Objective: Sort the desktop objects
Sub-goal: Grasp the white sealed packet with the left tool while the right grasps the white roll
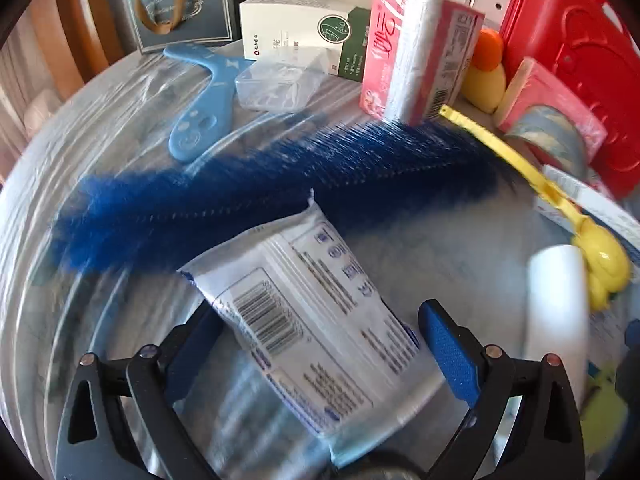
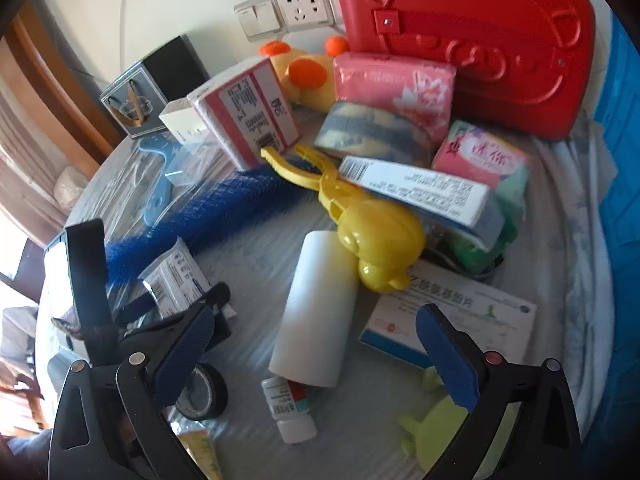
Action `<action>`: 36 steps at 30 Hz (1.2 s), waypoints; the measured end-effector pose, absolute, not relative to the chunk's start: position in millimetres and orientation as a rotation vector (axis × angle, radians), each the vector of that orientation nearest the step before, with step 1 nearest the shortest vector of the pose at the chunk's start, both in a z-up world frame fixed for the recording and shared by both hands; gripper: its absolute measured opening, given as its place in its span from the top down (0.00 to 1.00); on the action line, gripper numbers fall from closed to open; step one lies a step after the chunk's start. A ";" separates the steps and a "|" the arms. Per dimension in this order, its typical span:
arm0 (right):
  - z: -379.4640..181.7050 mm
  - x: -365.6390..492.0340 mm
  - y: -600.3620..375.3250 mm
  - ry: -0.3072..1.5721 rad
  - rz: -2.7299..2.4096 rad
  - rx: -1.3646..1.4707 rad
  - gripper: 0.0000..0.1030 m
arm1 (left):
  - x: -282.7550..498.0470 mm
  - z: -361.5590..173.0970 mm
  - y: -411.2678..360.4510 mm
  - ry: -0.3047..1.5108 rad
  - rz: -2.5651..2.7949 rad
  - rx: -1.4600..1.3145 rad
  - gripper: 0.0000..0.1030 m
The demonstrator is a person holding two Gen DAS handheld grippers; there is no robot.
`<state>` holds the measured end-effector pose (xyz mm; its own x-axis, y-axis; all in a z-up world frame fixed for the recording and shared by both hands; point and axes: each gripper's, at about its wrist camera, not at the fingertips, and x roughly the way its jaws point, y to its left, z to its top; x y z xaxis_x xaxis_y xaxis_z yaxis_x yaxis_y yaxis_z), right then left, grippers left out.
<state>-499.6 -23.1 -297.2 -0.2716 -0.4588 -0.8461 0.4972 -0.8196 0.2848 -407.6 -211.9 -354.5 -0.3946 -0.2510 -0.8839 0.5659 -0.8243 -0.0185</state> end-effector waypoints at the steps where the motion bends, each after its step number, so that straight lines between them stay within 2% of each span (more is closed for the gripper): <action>1: -300.3 -500.9 -25.0 0.033 -2.105 1.404 0.02 | -409.3 -354.2 -213.8 0.421 -2.253 1.341 0.08; 2: -303.2 -502.5 -27.5 0.031 -2.104 1.419 0.06 | -409.2 -352.8 -216.5 0.405 -2.274 1.339 0.11; 4: -310.8 -505.7 -34.3 0.048 -2.099 1.469 0.17 | -405.7 -350.9 -223.9 0.399 -2.297 1.339 0.25; 5: -315.9 -508.1 -38.2 0.059 -2.096 1.506 0.26 | -403.0 -350.7 -225.9 0.396 -2.308 1.344 0.26; 6: -322.0 -511.1 -42.8 0.073 -2.099 1.545 0.30 | -399.7 -350.7 -226.9 0.385 -2.329 1.354 0.28; 10: -337.7 -518.8 -61.5 0.151 -2.119 1.615 0.33 | -397.6 -349.0 -223.7 0.343 -2.367 1.381 0.29; 12: -345.3 -518.1 -70.2 0.207 -2.133 1.634 0.40 | -400.0 -349.3 -224.6 0.367 -2.357 1.371 0.27; 15: -347.6 -506.6 -80.6 0.375 -2.185 1.576 0.51 | -403.2 -351.2 -220.9 0.372 -2.356 1.341 0.20; 17: -345.8 -502.5 -72.5 0.299 -2.161 1.575 0.53 | -400.9 -348.8 -218.8 0.360 -2.390 1.363 0.23; 18: -344.8 -501.0 -67.9 0.267 -2.159 1.578 0.54 | -396.8 -346.2 -220.7 0.360 -2.427 1.364 0.35; 21: -335.3 -488.8 -54.5 0.240 -2.182 1.550 0.56 | -382.4 -343.9 -230.6 0.411 -2.498 1.379 0.44; 24: -327.6 -478.0 -49.7 0.251 -2.184 1.532 0.56 | -363.6 -343.0 -237.5 0.422 -2.509 1.399 0.45; 26: -327.0 -473.6 -48.6 0.233 -2.169 1.535 0.56 | -355.0 -344.7 -234.6 0.347 -2.523 1.417 0.45; 31: -316.9 -465.3 -49.0 0.212 -2.168 1.509 0.56 | -343.2 -342.9 -247.8 0.410 -2.563 1.443 0.45; 36: -292.4 -455.3 -40.8 0.203 -2.222 1.430 0.56 | -333.0 -318.8 -246.7 0.296 -2.629 1.395 0.45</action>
<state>-455.3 -40.8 -292.4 -0.3337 -0.3180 -0.8874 0.4734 -0.8706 0.1339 -333.0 -246.7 -318.8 -0.5563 -0.0404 -0.8300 0.2238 -0.9692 -0.1028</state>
